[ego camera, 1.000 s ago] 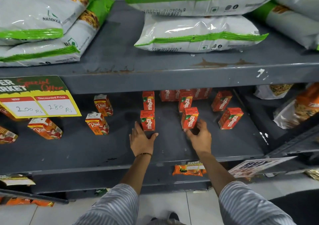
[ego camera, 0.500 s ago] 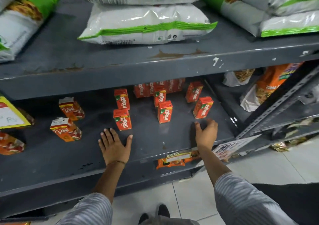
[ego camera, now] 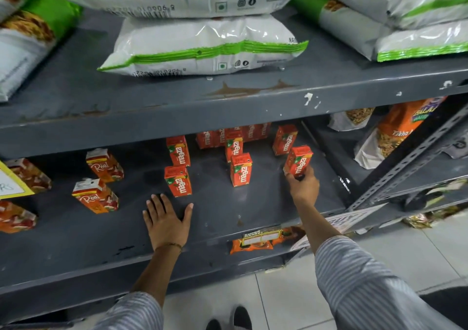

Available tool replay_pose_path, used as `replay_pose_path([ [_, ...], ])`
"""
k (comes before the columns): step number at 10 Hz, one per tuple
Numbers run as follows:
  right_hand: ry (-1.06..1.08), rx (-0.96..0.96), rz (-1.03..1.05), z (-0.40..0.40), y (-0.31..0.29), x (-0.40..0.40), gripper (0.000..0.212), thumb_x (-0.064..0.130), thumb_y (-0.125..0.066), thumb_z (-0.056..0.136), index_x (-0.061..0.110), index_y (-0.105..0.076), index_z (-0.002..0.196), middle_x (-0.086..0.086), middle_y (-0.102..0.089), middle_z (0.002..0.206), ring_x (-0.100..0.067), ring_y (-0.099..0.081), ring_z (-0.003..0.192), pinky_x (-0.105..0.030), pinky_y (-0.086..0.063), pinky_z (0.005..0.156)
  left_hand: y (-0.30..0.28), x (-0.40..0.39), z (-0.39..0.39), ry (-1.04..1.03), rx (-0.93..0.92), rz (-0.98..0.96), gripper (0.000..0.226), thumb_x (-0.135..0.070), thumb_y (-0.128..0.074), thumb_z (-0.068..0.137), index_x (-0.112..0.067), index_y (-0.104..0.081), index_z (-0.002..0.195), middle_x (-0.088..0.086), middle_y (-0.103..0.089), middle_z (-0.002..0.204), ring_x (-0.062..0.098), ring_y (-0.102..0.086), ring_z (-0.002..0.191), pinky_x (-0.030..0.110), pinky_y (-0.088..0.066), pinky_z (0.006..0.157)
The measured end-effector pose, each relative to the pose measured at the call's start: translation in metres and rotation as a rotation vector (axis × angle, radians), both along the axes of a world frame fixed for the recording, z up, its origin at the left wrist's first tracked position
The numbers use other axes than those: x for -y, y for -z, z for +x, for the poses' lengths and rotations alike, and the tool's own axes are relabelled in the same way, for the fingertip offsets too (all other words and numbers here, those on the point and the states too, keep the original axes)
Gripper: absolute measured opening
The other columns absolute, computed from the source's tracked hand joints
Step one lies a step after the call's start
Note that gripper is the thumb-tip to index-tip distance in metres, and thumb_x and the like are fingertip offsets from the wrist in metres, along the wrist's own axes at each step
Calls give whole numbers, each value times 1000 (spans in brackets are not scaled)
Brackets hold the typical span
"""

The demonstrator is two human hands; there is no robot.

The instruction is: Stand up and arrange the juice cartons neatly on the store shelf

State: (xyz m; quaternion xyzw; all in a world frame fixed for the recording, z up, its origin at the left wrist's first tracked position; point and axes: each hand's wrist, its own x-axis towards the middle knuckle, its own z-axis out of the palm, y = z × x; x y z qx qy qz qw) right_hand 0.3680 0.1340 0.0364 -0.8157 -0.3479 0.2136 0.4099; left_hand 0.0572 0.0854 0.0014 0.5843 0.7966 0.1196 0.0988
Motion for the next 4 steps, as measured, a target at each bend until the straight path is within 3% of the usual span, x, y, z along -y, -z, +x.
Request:
replay_pose_path([
  [2,-18,-38,-7,1,-2,3,47,23,-72,76,10,-53,118,-20,-66,108,-36,-58,107,-40,-45,94,0,0,0,-10,17,11,84,-61,-34,86,-2,-12,142,22,-13,154,35,-8,143,48,-5,118],
  [3,-55,-98,67,3,1,9,49,12,-73,76,11,-52,120,-16,-67,111,-31,-63,105,-30,-43,88,3,0,-2,-3,33,-5,85,-61,-33,87,-2,-10,143,21,-10,155,34,-5,143,48,-3,118],
  [4,-95,-13,61,2,4,19,52,9,-68,80,6,-45,126,-18,-60,122,-34,-54,116,-39,-43,98,0,-3,-4,30,55,-35,84,-59,-33,88,-4,-5,143,21,-4,155,33,0,143,46,1,118],
])
